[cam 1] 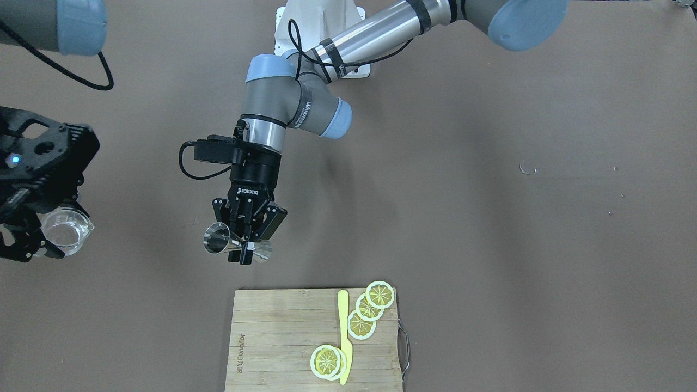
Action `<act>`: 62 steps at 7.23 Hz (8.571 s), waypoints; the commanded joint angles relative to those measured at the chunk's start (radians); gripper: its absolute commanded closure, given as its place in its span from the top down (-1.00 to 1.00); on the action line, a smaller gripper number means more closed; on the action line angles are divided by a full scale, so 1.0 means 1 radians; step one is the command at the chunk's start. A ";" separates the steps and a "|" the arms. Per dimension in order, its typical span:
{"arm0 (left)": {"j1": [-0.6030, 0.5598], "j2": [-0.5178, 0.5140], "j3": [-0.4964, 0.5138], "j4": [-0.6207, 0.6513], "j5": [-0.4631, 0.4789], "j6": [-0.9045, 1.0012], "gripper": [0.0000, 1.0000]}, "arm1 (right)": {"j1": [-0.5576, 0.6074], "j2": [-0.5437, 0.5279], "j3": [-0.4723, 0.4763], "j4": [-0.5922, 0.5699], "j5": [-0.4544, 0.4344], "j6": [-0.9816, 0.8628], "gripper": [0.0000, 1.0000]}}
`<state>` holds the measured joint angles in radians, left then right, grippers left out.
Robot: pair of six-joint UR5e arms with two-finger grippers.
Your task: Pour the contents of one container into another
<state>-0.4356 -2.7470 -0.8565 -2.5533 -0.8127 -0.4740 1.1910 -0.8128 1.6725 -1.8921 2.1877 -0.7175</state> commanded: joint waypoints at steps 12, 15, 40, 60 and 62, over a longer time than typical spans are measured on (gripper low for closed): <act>-0.100 0.824 -0.709 -0.208 -0.072 -0.092 -1.00 | 0.055 -0.594 -0.016 1.071 0.020 0.740 -1.00; -0.046 1.091 -0.820 -0.367 0.001 -0.094 -1.00 | 0.048 -0.626 -0.097 1.300 0.017 0.909 -1.00; 0.216 1.379 -0.567 -0.625 0.405 -0.612 -1.00 | -0.334 -0.617 -0.303 1.593 -0.299 1.195 -0.72; 0.235 1.337 -0.489 -0.625 0.408 -0.652 0.95 | -0.245 -0.603 -0.238 1.573 -0.163 1.195 0.99; 0.236 1.354 -0.527 -0.621 0.406 -0.646 0.95 | -0.191 -0.617 -0.237 1.567 -0.129 1.196 0.99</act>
<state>-0.2007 -1.4047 -1.3562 -3.1772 -0.4054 -1.1237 0.9673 -1.4206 1.4342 -0.3206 2.0404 0.4773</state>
